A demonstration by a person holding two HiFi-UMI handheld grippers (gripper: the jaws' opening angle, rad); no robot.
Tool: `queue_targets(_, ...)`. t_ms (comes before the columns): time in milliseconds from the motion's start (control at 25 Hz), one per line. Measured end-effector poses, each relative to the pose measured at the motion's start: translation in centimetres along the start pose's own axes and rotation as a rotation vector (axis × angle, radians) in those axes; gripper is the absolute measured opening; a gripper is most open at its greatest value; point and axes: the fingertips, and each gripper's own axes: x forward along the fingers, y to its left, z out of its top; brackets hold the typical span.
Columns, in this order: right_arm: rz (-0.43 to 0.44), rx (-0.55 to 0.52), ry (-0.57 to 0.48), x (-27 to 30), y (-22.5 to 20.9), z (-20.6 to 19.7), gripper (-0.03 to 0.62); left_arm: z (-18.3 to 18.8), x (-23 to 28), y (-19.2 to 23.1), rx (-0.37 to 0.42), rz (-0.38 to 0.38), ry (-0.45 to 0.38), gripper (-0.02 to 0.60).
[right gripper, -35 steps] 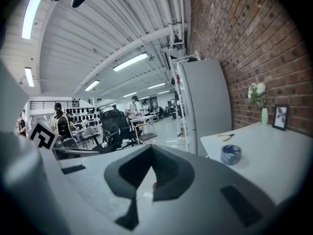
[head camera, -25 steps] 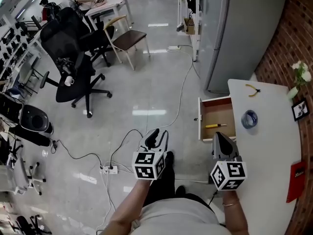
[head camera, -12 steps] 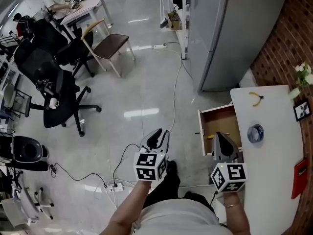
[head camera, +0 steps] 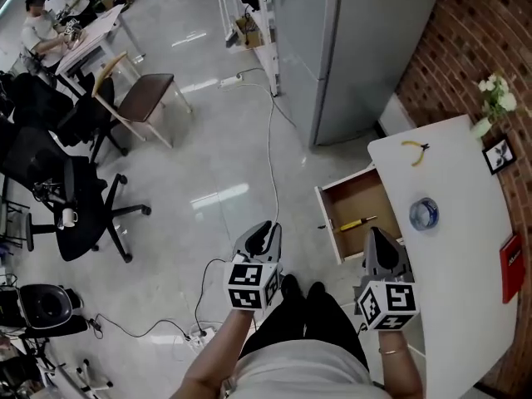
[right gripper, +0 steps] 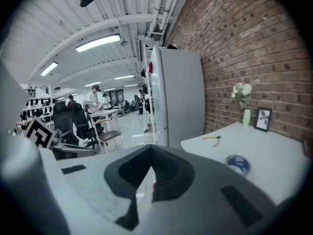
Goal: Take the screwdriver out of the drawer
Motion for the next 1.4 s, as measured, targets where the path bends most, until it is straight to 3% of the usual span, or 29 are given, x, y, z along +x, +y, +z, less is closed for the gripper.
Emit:
queue_targets(640,-0.236,0.09,-0.06,-3.7,-10.0,-0.5,0.002,0.0,7.6,-10.2,0.2,-0.226,0.113,0.085)
queue_targets(1080,-0.373,0.154,-0.022,-5.5,-14.0,-4.4,0.002,-5.6,14.2,-17.8,0.415,-0.437,0.305,0.113)
queue_targets(1400,-0.477,0.196,-0.018,-6.8,-14.3,-7.2,0.002,-11.9,18.0,-20.4,0.584,-0.542,0.426,0.124)
